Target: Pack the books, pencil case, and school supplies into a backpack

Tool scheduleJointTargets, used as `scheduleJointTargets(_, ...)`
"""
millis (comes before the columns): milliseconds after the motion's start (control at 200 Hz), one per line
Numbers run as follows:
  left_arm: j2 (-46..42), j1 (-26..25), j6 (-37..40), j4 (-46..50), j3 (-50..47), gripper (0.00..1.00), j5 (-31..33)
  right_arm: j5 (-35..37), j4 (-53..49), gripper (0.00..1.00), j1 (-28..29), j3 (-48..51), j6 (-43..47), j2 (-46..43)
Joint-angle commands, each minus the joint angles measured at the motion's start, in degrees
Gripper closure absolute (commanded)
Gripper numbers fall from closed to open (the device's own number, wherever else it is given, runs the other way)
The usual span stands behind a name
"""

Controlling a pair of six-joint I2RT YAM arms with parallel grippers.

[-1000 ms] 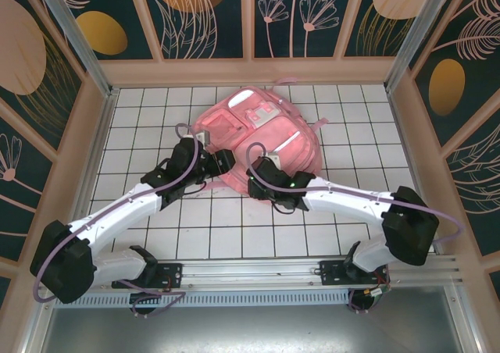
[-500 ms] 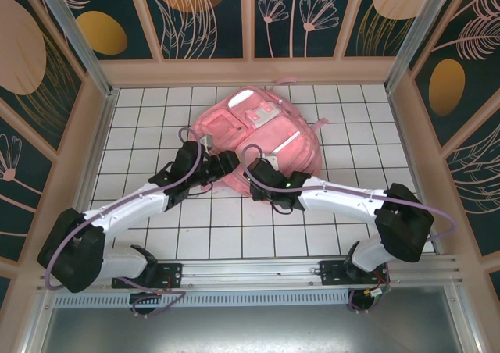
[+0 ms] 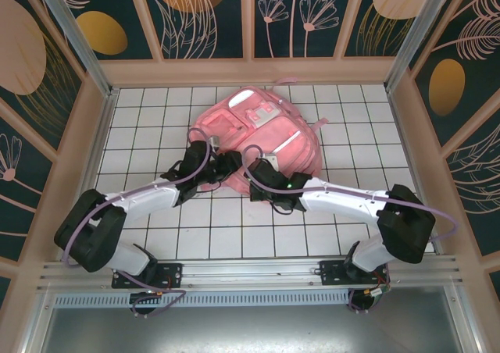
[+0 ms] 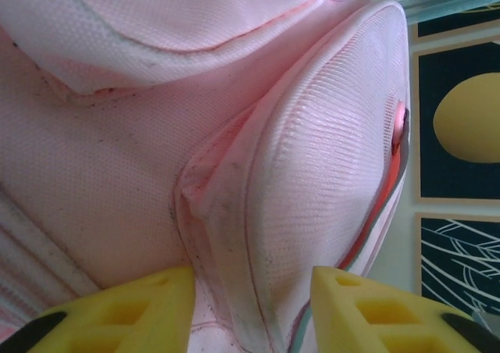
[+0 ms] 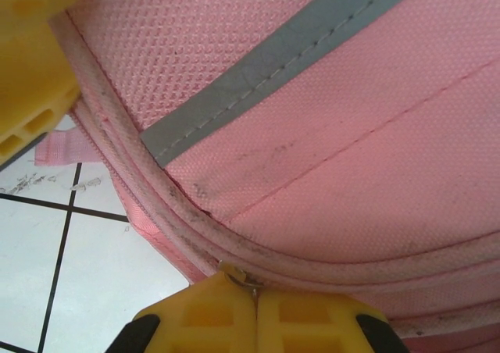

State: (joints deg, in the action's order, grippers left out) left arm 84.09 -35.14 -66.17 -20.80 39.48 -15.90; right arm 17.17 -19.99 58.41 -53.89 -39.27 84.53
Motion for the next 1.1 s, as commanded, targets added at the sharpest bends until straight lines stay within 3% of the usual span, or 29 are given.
scheduleJointTargets(0, 1.8, 0.3, -0.8, -3.3, 1.2, 0.62, -0.9, 3.1, -2.6, 0.97, 0.1, 0.8, 0.6, -2.1)
scheduleJointTargets(210, 3.3, 0.5, 0.4, -2.3, 2.1, 0.9, 2.5, 3.9, -5.6, 0.97, -0.4, 1.5, 0.8, -3.0)
scheduleJointTargets(330, 2.4, 0.9, 2.5, 0.5, 2.2, 1.0, 5.7, 4.5, -6.1, 0.97, -1.7, 4.3, 3.7, -6.0)
scheduleJointTargets(586, 1.6, 2.3, 5.3, 3.4, 2.7, 1.0, 7.3, 5.0, -6.0, 0.98, -10.3, 8.2, 9.1, -12.4)
scheduleJointTargets(796, 1.5, 3.7, 9.6, 7.2, 5.2, 1.0, 7.2, 8.2, -7.2, 1.0, -17.2, 4.6, 7.2, -10.5)
scheduleJointTargets(931, 2.6, 6.3, 12.9, 8.7, 8.0, 1.0, 3.1, 2.3, -5.7, 1.0, -16.3, 3.0, 9.7, -8.1)
scheduleJointTargets(1096, 4.0, 9.7, 16.5, 13.8, 11.1, 1.0, 5.6, -7.1, -0.7, 1.0, -10.1, 3.2, 12.3, -7.6)
